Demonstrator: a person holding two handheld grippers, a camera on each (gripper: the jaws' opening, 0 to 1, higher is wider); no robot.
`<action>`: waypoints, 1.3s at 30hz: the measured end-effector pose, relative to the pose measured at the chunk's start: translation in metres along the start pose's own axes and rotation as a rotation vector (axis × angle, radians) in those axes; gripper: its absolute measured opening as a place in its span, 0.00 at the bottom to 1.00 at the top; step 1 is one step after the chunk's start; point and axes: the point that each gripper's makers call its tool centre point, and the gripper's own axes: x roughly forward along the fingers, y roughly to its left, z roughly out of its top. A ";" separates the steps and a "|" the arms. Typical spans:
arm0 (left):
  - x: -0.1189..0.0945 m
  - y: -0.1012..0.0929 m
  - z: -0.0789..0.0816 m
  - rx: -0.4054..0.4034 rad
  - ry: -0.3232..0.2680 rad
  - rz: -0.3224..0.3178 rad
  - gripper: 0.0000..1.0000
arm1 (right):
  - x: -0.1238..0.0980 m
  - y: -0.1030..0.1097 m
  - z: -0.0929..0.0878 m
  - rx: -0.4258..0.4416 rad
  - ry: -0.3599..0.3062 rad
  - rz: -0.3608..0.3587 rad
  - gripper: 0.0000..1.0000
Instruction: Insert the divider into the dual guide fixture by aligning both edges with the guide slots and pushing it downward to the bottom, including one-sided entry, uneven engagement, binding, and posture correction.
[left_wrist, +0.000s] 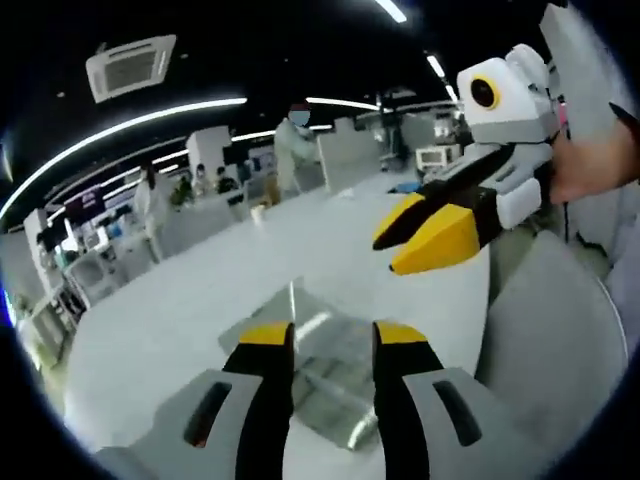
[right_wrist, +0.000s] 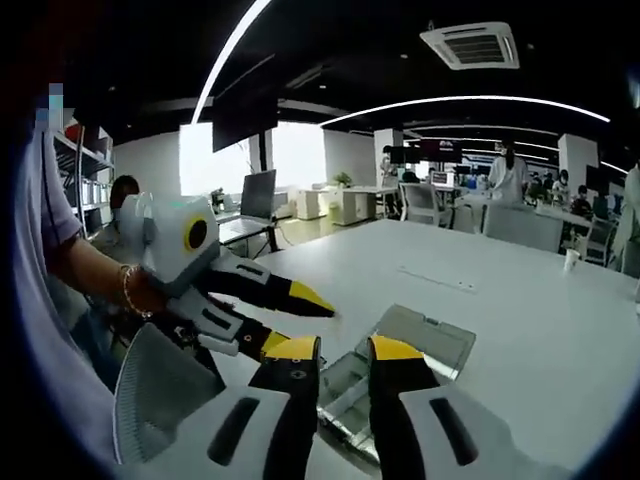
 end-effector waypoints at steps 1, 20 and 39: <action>0.001 -0.002 0.003 0.025 -0.006 -0.004 0.28 | 0.001 0.000 -0.002 0.011 0.009 0.003 0.14; 0.008 -0.035 0.021 0.403 -0.038 -0.074 0.28 | 0.004 -0.003 -0.015 0.130 0.071 0.021 0.00; 0.005 -0.020 0.027 0.410 -0.079 -0.070 0.28 | 0.013 -0.005 -0.005 0.221 0.074 0.024 0.00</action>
